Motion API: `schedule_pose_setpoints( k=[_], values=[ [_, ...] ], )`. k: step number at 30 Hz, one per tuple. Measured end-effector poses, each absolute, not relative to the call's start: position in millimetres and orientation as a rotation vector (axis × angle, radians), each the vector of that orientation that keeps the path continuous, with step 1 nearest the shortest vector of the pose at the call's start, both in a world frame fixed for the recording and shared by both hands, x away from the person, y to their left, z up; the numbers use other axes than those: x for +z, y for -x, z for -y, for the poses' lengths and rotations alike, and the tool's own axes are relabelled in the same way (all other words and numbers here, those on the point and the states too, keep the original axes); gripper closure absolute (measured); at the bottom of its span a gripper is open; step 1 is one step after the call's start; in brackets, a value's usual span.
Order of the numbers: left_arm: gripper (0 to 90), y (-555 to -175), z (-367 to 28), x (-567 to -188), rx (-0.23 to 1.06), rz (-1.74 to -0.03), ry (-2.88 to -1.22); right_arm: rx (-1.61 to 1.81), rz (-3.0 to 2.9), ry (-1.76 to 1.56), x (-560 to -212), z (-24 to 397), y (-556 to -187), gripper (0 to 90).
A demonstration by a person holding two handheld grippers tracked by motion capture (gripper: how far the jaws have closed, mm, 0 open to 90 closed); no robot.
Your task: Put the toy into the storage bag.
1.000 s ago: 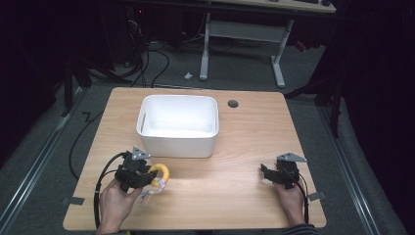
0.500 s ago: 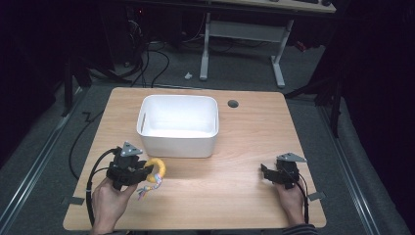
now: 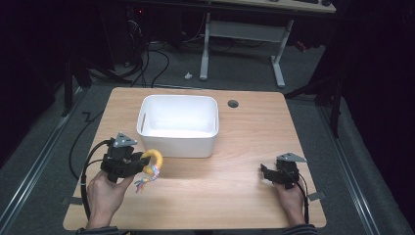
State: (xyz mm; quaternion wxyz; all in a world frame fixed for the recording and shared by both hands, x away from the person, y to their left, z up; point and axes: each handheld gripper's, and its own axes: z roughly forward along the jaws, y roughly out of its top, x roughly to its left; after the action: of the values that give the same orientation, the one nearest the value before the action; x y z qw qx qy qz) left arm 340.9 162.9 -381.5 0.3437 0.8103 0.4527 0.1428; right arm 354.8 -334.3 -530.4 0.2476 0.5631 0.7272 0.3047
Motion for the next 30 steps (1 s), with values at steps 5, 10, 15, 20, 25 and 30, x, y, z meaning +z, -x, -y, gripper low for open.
schedule_pose_setpoints(
  k=[5, 10, 15, 20, 25, 30],
  values=[
    [67.4, -344, -161, -372, 0.401, -1.167, -2.099, 0.833, -1.983, -1.537, -530, 334, -355, 28.7],
    [67.4, -349, -159, -360, 0.404, -1.155, -2.072, 0.832, -1.984, -1.535, -530, 334, -355, 28.6],
    [67.4, -357, -156, -352, 0.400, -1.160, -2.068, 0.828, -1.984, -1.535, -530, 334, -355, 28.6],
    [67.4, -368, -152, -347, 0.392, -1.162, -2.057, 0.828, -1.983, -1.535, -530, 334, -355, 28.6],
    [67.5, -373, -150, -344, 0.378, -1.172, -2.070, 0.829, -1.982, -1.539, -530, 334, -355, 28.6],
    [67.5, -376, -146, -338, 0.389, -1.169, -2.082, 0.829, -1.983, -1.538, -530, 334, -355, 28.6]
  ],
)
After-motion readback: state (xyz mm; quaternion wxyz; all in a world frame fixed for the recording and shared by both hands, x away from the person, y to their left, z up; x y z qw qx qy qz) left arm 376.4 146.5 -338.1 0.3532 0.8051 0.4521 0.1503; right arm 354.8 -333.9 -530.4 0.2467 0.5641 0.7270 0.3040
